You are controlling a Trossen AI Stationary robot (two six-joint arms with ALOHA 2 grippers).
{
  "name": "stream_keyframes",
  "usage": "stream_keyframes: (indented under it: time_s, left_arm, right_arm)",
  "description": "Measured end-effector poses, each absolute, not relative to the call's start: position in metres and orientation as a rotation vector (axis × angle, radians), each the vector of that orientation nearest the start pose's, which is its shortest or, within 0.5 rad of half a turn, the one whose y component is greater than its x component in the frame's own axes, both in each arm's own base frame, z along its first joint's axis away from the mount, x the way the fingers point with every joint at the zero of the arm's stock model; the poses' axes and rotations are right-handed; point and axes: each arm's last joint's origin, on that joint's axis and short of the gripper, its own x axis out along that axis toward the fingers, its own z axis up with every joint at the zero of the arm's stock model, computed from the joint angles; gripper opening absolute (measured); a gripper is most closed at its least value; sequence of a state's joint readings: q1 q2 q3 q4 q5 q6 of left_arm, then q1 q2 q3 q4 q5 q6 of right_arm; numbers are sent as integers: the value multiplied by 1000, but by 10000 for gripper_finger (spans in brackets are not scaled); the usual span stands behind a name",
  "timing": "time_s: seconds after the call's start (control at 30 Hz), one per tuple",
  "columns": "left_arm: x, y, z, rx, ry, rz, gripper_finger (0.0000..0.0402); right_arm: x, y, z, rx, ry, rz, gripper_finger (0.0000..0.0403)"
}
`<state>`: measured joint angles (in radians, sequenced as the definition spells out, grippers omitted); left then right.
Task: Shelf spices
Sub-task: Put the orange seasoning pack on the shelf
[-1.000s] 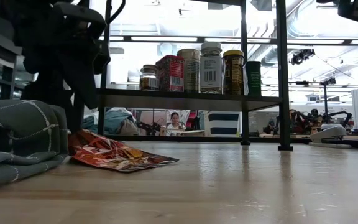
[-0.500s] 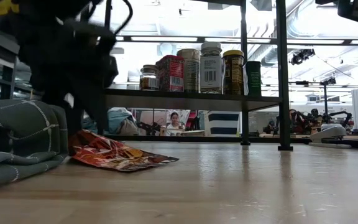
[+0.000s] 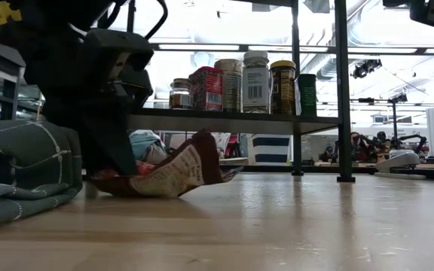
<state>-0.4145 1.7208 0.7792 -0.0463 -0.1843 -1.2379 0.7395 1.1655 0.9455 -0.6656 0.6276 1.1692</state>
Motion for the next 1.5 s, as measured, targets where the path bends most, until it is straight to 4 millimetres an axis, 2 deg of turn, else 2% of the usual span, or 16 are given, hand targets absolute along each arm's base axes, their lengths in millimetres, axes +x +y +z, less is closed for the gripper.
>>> stream_keyframes:
  time_s: [0.13, 0.27, 0.43, 0.57, 0.7, 0.77, 0.97, 1.1, 1.27, 1.5]
  left_arm:
    - [284, -119, 132, -839, 891, 374, 24]
    - [280, -122, 166, -847, 824, 288, 17]
    - [260, -123, 211, -859, 652, 272, 16]
    - [242, -124, 247, -829, 486, 227, 16]
    - [228, -121, 267, -812, 296, 329, 15]
    - [227, -119, 271, -805, 193, 410, 15]
    - [234, -121, 279, -800, -3, 494, 14]
    - [239, -122, 283, -765, -121, 581, 14]
    - [245, -128, 276, -738, -41, 489, 14]
    - [254, -133, 265, -732, 35, 417, 14]
  right_arm:
    - [179, 140, 281, 559, 630, -282, 0]
    - [182, 146, 286, 556, 625, -181, 0]
    - [193, 155, 304, 636, 453, -73, 0]
    - [200, 158, 311, 670, 314, -110, 2]
    - [211, 158, 314, 688, 201, -169, 40]
    - [220, 158, 316, 748, 135, -196, 78]
    - [250, 153, 313, 1005, -84, -307, 214]
    - [266, 150, 308, 1143, -186, -341, 273]
    - [278, 150, 306, 1227, -247, -298, 292]
    - [284, 153, 298, 1259, -180, -227, 293]
